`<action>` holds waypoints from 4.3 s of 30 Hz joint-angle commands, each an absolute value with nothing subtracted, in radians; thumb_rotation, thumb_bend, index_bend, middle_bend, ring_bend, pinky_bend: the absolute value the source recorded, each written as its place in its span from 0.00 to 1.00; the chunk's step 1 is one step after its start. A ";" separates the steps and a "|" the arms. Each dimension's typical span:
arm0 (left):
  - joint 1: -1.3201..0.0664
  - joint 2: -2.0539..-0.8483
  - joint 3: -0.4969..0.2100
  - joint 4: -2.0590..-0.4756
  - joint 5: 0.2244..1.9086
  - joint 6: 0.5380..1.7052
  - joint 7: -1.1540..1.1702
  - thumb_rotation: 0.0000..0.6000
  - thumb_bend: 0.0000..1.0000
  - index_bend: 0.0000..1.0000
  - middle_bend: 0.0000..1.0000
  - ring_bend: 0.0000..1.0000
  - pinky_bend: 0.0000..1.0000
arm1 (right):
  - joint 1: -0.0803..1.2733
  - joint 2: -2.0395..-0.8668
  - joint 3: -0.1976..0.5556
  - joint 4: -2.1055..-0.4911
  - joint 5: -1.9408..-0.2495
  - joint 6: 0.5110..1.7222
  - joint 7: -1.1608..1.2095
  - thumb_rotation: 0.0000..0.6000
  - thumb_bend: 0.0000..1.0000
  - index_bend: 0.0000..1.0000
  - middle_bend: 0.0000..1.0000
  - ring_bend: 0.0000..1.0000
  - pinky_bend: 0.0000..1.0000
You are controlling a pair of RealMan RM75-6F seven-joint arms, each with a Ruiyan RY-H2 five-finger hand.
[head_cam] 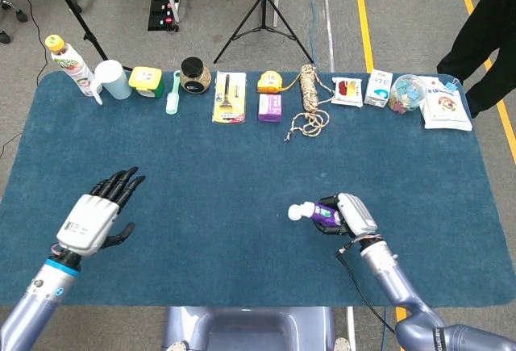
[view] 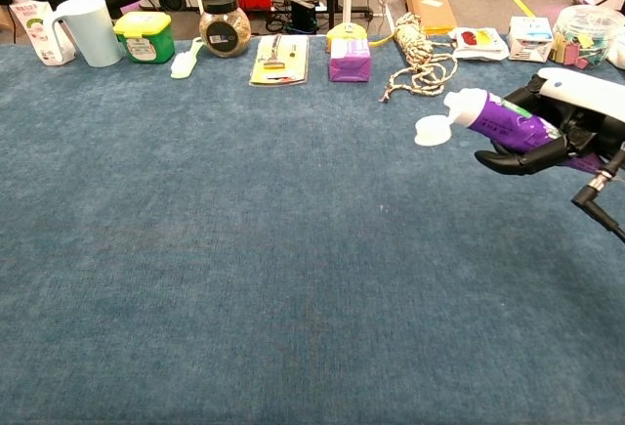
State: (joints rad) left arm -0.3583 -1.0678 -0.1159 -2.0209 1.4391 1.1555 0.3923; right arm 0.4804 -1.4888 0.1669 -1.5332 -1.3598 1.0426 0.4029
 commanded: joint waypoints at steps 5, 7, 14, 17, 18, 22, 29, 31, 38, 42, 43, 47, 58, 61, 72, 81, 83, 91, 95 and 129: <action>-0.482 -1.198 -0.170 -1.996 1.384 1.081 0.529 0.98 0.33 0.00 0.00 0.05 0.18 | 0.478 -1.490 0.167 -1.553 -1.353 1.060 0.367 1.00 0.40 0.77 0.80 0.86 0.98; -0.501 -1.228 -0.181 -1.990 1.369 1.086 0.554 0.96 0.32 0.00 0.00 0.04 0.18 | 0.479 -1.493 0.166 -1.551 -1.348 1.059 0.355 1.00 0.40 0.77 0.80 0.86 0.98; -0.561 -1.322 -0.195 -1.942 1.374 1.088 0.596 0.81 0.24 0.00 0.00 0.00 0.18 | 0.494 -1.510 0.167 -1.553 -1.321 1.030 0.324 1.00 0.40 0.77 0.80 0.86 0.98; -0.581 -1.343 -0.196 -1.931 1.360 1.078 0.612 0.73 0.22 0.00 0.00 0.00 0.18 | 0.498 -1.513 0.171 -1.562 -1.310 1.023 0.318 1.00 0.40 0.77 0.80 0.87 0.98; -0.586 -1.348 -0.196 -1.929 1.358 1.076 0.616 0.72 0.22 0.00 0.00 0.00 0.18 | 0.499 -1.513 0.172 -1.565 -1.307 1.021 0.319 1.00 0.40 0.77 0.80 0.87 0.98; -0.607 -1.372 -0.194 -1.913 1.350 1.068 0.638 0.70 0.22 0.00 0.00 0.00 0.18 | 0.502 -1.514 0.177 -1.575 -1.295 1.018 0.310 1.00 0.40 0.77 0.80 0.87 0.98; -0.659 -1.479 -0.191 -1.826 1.344 1.074 0.695 0.70 0.21 0.00 0.00 0.00 0.18 | 0.505 -1.514 0.190 -1.608 -1.264 1.013 0.298 1.00 0.40 0.77 0.80 0.87 0.98; -0.672 -1.513 -0.189 -1.800 1.343 1.075 0.698 0.70 0.21 0.00 0.00 0.00 0.18 | 0.507 -1.516 0.192 -1.619 -1.260 1.010 0.296 1.00 0.41 0.77 0.80 0.87 0.98; -0.718 -1.603 -0.203 -1.738 1.319 1.070 0.706 0.70 0.22 0.00 0.00 0.00 0.18 | 0.514 -1.523 0.199 -1.643 -1.239 1.000 0.291 1.00 0.41 0.77 0.81 0.87 0.98; -0.741 -1.636 -0.207 -1.725 1.309 1.067 0.718 0.70 0.22 0.00 0.00 0.00 0.18 | 0.518 -1.526 0.203 -1.652 -1.233 0.994 0.293 1.00 0.42 0.77 0.81 0.87 0.98; -0.748 -1.647 -0.207 -1.718 1.307 1.067 0.723 0.70 0.22 0.00 0.00 0.00 0.18 | 0.520 -1.527 0.206 -1.656 -1.230 0.992 0.295 1.00 0.42 0.77 0.81 0.87 0.98; -0.765 -1.675 -0.209 -1.698 1.297 1.070 0.736 0.70 0.22 0.00 0.00 0.00 0.18 | 0.525 -1.525 0.213 -1.668 -1.224 0.985 0.298 1.00 0.42 0.77 0.81 0.87 0.98; -0.816 -1.749 -0.235 -1.633 1.271 1.073 0.728 0.70 0.22 0.00 0.00 0.00 0.18 | 0.532 -1.523 0.207 -1.688 -1.232 0.976 0.306 1.00 0.43 0.78 0.81 0.87 0.98; -0.828 -1.762 -0.239 -1.621 1.262 1.071 0.731 0.70 0.22 0.00 0.00 0.00 0.18 | 0.535 -1.521 0.208 -1.693 -1.235 0.973 0.306 1.00 0.43 0.78 0.81 0.87 0.98; -0.847 -1.758 -0.259 -1.625 1.242 1.092 0.723 0.70 0.22 0.00 0.00 0.00 0.18 | 0.541 -1.516 0.185 -1.682 -1.253 0.966 0.277 1.00 0.46 0.79 0.84 0.90 1.00; -0.861 -1.741 -0.272 -1.647 1.225 1.102 0.717 0.70 0.22 0.00 0.00 0.00 0.18 | 0.550 -1.527 0.173 -1.673 -1.258 0.964 0.238 1.00 0.46 0.80 0.84 0.91 1.00; -0.867 -1.741 -0.275 -1.650 1.220 1.100 0.719 0.70 0.22 0.00 0.00 0.00 0.18 | 0.549 -1.529 0.172 -1.674 -1.258 0.969 0.233 1.00 0.46 0.80 0.85 0.91 1.00; -0.895 -1.758 -0.286 -1.649 1.187 1.093 0.725 0.70 0.22 0.00 0.00 0.00 0.18 | 0.547 -1.530 0.162 -1.680 -1.263 0.975 0.218 1.00 0.46 0.80 0.85 0.91 1.00; -0.898 -1.743 -0.292 -1.669 1.151 1.084 0.722 0.70 0.22 0.00 0.00 0.00 0.18 | 0.546 -1.528 0.163 -1.681 -1.262 0.972 0.228 1.00 0.46 0.80 0.85 0.91 1.00; -0.958 -1.632 -0.384 -1.720 0.908 0.745 0.073 0.00 0.00 0.00 0.00 0.00 0.00 | 0.563 -1.550 0.194 -1.679 -1.274 0.908 0.476 1.00 0.46 0.80 0.85 0.91 1.00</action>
